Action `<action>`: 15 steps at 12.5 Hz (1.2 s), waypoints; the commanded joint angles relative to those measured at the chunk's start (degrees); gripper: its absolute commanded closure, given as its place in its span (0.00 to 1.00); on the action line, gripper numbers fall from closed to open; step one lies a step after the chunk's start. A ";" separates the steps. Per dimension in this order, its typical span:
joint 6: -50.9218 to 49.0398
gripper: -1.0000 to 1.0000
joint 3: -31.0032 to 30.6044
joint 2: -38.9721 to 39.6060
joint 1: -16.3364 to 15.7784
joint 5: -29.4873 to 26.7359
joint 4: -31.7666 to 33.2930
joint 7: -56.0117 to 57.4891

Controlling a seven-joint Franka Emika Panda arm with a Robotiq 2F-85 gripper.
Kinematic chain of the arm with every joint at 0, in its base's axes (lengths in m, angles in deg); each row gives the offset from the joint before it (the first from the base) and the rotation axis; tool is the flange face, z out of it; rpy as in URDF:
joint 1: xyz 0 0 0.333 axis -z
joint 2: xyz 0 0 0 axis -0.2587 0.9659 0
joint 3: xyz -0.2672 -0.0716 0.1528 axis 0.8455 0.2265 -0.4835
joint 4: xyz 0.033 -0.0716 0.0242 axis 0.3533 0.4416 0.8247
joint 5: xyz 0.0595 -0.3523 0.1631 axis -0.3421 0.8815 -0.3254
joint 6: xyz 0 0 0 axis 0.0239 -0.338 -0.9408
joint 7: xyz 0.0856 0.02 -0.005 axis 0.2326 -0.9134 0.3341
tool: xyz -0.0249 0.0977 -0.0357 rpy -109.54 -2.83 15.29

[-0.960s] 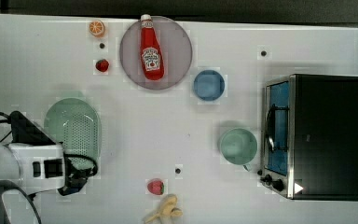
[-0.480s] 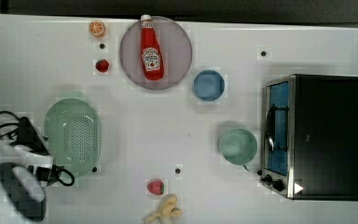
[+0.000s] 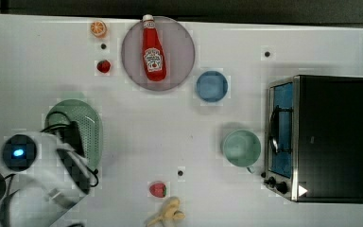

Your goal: Drag strainer left to right.

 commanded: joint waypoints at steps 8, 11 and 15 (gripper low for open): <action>10.65 0.00 8.49 9.58 -3.40 8.35 -0.64 -11.65; 10.57 0.00 9.22 9.29 -2.96 8.35 -0.18 -11.65; 10.68 0.00 11.18 7.40 -0.96 8.35 2.06 -10.32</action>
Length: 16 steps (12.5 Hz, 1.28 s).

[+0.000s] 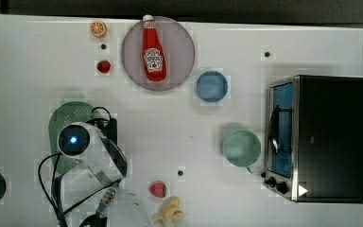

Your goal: Drag strainer left to right.

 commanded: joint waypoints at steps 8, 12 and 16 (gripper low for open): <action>-2.13 0.00 1.87 -7.29 8.73 -0.45 5.83 7.95; -2.10 0.00 3.62 -8.81 12.67 -0.46 7.73 13.51; -2.14 0.00 6.28 -9.54 15.80 -0.45 8.26 18.21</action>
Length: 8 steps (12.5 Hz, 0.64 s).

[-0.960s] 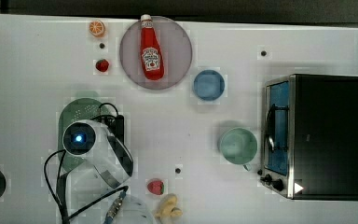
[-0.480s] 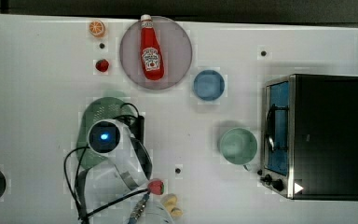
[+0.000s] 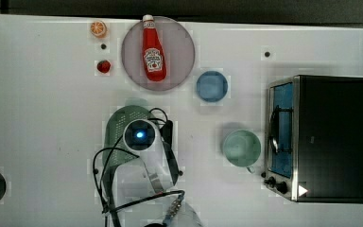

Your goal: Drag strainer left to right.

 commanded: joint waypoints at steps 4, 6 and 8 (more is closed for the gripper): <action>0.73 0.00 5.69 -3.33 3.96 0.29 -0.32 12.00; 0.98 0.00 8.05 -3.69 4.08 0.28 -0.42 14.05; 1.01 0.00 10.41 -3.77 4.17 0.29 -0.48 16.64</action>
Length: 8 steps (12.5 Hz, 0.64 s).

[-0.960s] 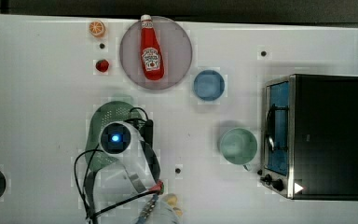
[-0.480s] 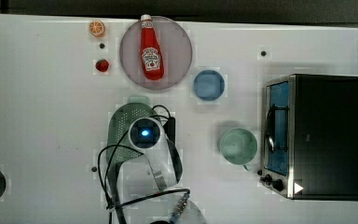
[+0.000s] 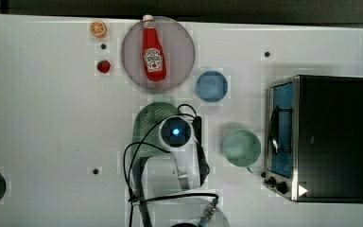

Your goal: Drag strainer left to right.

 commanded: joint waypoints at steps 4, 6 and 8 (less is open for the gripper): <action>0.55 0.00 6.78 -2.40 1.49 0.73 -1.02 10.35; 0.54 0.00 8.05 -2.39 1.52 0.73 -0.97 10.39; 0.48 0.00 7.34 -2.79 1.49 0.73 -1.03 10.50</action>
